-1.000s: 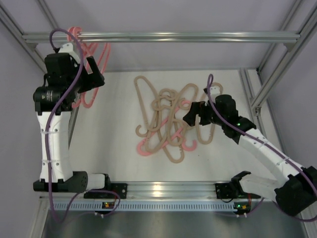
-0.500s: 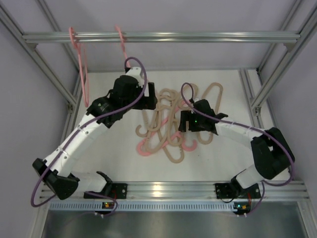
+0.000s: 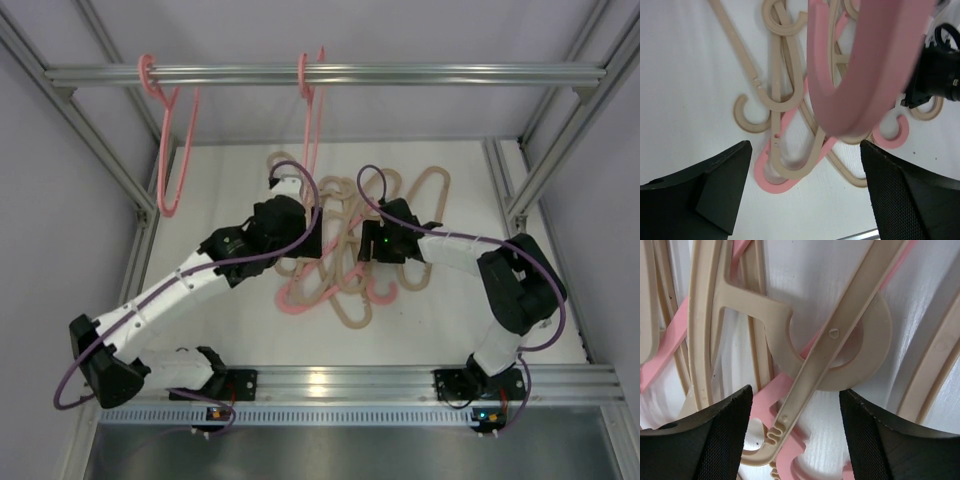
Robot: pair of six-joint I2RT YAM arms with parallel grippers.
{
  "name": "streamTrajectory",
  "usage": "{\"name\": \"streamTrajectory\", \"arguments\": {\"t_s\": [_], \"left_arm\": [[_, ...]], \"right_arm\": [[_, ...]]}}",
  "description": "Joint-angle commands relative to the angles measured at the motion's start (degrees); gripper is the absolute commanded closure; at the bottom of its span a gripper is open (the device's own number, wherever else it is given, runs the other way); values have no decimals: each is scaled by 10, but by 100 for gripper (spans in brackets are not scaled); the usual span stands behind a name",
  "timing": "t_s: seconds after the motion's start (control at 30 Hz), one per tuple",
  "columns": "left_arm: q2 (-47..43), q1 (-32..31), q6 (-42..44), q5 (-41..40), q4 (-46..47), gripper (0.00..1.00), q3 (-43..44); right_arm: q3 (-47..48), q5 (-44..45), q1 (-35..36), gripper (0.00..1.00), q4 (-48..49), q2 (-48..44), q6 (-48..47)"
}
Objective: Organize the hangers
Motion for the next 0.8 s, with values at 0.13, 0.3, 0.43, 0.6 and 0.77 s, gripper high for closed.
{"name": "streamTrajectory", "arguments": {"t_s": [0.13, 0.3, 0.43, 0.6, 0.77], "left_arm": [[-121, 2, -19, -108, -3, 10, 13], [-119, 1, -2, -48, -1, 9, 58], [-83, 1, 23, -20, 0, 9, 110], [-22, 1, 50, -29, 8, 9, 187], [32, 1, 78, -75, 21, 13, 223]], "right_arm": [[21, 1, 8, 32, 31, 17, 15], [12, 3, 8, 31, 30, 0, 9], [1, 2, 8, 28, 29, -16, 7], [-11, 3, 8, 23, 30, -56, 8], [-16, 3, 8, 20, 29, -83, 4]]}}
